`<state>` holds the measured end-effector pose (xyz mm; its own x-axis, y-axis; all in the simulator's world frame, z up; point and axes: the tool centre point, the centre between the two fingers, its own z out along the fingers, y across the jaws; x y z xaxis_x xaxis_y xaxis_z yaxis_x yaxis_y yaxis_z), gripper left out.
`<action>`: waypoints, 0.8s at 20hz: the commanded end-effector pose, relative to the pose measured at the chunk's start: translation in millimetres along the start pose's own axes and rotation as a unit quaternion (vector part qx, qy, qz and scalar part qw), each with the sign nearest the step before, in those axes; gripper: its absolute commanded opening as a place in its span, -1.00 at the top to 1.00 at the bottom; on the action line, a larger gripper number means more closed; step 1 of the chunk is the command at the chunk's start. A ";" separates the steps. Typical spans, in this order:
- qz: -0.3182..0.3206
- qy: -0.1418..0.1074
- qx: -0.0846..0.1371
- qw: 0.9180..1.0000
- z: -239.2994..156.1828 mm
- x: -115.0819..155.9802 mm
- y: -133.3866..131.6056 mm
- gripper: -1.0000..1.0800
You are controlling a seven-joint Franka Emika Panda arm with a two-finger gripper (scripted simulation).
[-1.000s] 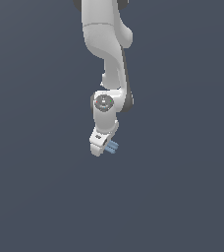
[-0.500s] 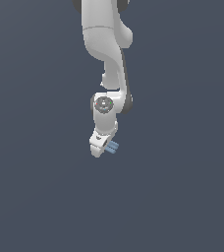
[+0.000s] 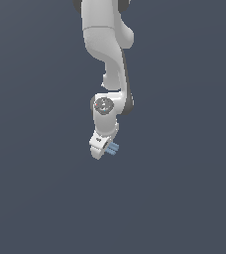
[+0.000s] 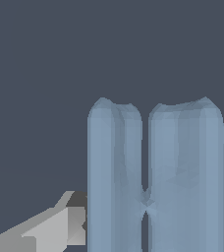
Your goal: Pick up the object and move it to a goal position.
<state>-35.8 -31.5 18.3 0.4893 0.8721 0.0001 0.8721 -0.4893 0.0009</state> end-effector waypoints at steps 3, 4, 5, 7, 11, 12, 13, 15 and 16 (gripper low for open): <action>0.000 0.000 0.000 1.000 -6.7 -4.6 13.1 1.00; 0.000 0.000 0.000 1.000 -8.8 -6.0 17.4 1.00; 0.000 0.000 0.000 1.000 -11.2 -7.6 22.0 1.00; 0.000 0.001 0.000 1.000 -16.4 -11.0 32.5 1.00; 0.000 0.001 0.000 1.000 -28.9 -19.1 57.3 1.00; 0.000 0.001 0.000 1.000 -32.1 -21.3 64.2 1.00; 0.000 0.001 0.000 1.000 -35.6 -23.6 71.3 1.00; 0.000 0.001 0.000 1.000 -42.8 -28.2 86.0 1.00; 0.000 0.001 0.000 1.000 -46.4 -30.5 93.3 1.00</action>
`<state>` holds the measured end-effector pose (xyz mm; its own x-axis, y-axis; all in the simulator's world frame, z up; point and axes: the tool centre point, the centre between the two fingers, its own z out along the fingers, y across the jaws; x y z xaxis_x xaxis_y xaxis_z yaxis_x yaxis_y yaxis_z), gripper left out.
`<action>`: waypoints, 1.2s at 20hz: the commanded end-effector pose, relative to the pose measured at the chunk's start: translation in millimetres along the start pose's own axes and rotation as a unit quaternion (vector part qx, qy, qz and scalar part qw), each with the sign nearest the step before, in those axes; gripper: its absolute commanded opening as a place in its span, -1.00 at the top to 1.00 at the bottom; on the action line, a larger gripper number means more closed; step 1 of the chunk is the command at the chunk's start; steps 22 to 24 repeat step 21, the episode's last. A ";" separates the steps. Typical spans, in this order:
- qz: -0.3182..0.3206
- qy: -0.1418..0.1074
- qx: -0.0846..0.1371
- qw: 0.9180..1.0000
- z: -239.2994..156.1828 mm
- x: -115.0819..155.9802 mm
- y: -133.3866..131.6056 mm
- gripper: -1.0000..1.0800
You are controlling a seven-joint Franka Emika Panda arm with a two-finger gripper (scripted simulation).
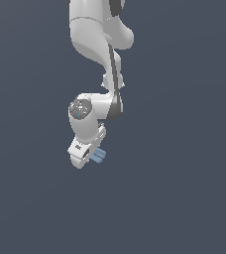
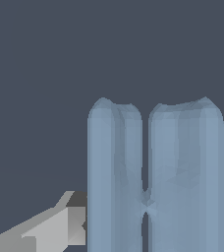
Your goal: Pick up the object and move it to a goal position.
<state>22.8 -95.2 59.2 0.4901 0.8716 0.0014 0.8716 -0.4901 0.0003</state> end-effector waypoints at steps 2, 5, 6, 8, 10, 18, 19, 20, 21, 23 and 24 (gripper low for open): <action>0.000 0.000 0.000 1.000 -12.3 -7.8 24.8 1.00; 0.000 0.000 0.000 1.000 -20.5 -12.8 42.1 1.00; 0.000 0.000 0.000 1.000 -22.4 -14.1 47.0 1.00; 0.000 0.000 0.000 1.000 -26.3 -16.5 55.5 1.00; 0.000 0.000 0.000 1.000 -29.4 -18.4 62.5 1.00; 0.000 -0.001 0.000 1.000 -35.9 -22.0 77.8 1.00; 0.000 -0.001 0.000 1.000 -36.2 -22.1 78.4 1.00; 0.000 -0.001 0.000 1.000 -36.3 -22.2 78.8 1.00; 0.000 -0.001 0.000 1.000 -36.3 -22.2 78.9 1.00; 0.000 -0.001 0.000 1.000 -36.3 -22.2 78.9 1.00; 0.000 -0.001 0.000 1.000 -36.3 -22.2 78.9 1.00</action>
